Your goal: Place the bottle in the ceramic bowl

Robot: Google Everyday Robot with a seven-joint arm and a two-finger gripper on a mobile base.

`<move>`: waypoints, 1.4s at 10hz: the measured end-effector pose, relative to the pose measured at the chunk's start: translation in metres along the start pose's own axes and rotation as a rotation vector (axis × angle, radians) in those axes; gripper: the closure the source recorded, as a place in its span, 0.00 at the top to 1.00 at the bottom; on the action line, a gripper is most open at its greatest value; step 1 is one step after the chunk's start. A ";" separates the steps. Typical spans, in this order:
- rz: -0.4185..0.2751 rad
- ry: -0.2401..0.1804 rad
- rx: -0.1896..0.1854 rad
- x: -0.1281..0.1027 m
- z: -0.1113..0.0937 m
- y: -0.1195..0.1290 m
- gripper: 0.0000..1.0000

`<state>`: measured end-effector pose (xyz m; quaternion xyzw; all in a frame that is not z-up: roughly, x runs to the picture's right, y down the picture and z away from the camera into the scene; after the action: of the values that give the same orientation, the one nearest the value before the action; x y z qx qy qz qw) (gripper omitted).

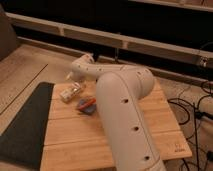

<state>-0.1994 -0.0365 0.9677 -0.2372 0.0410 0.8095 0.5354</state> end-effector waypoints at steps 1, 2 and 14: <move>0.011 0.016 0.019 0.003 0.006 -0.005 0.65; 0.015 0.031 0.033 0.005 0.015 -0.008 0.65; -0.257 0.084 -0.056 -0.009 0.069 0.011 0.00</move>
<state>-0.2298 -0.0265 1.0304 -0.2890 0.0098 0.7244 0.6258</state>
